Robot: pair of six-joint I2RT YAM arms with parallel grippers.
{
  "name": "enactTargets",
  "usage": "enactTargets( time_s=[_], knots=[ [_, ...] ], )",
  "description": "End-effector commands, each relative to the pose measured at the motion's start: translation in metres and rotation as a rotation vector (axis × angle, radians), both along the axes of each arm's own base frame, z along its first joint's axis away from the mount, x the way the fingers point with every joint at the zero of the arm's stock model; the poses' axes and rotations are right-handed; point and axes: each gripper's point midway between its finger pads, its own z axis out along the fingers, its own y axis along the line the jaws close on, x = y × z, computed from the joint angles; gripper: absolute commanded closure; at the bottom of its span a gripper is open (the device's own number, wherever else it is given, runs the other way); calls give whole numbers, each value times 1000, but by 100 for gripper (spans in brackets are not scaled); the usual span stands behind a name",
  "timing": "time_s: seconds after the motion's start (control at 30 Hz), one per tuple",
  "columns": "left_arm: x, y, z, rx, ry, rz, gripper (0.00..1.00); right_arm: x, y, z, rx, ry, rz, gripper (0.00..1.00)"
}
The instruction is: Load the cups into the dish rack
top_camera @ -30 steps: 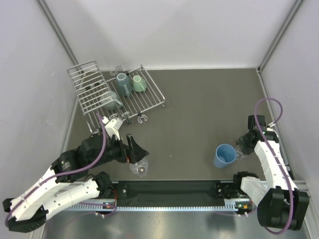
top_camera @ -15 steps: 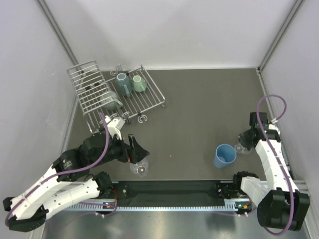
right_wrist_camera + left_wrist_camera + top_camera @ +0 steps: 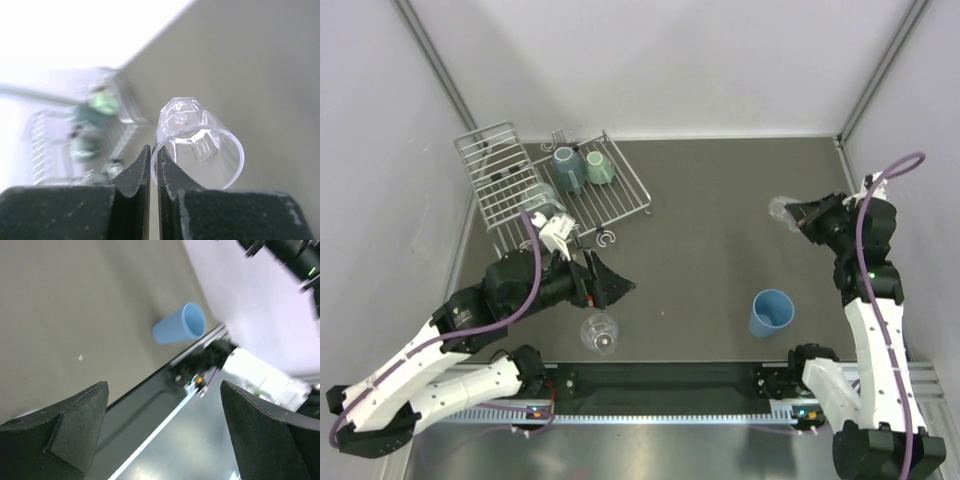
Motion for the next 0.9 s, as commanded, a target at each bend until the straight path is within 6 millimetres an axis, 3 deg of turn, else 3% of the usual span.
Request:
enactTargets(
  time_s=[0.0,0.07,0.1,0.23,0.37,0.57,0.87],
  knots=[
    [12,-5,71,-214,-106,60,2,-5,53,98,23,-448,283,100],
    [20,-2,87,-240,-132,100,2,-14,72,116,49,-524,357,100],
    [21,-2,92,-249,-143,108,2,-22,88,135,57,-616,422,100],
    [23,-3,126,-324,-220,104,2,-52,143,167,117,-758,663,100],
    [14,-5,150,-349,-321,34,2,-104,198,192,162,-888,937,100],
    [6,7,157,-365,-402,25,2,-159,228,209,188,-1025,1136,100],
    [-8,-10,154,-334,-427,-109,2,-184,246,214,296,-1052,1259,100]
  ],
)
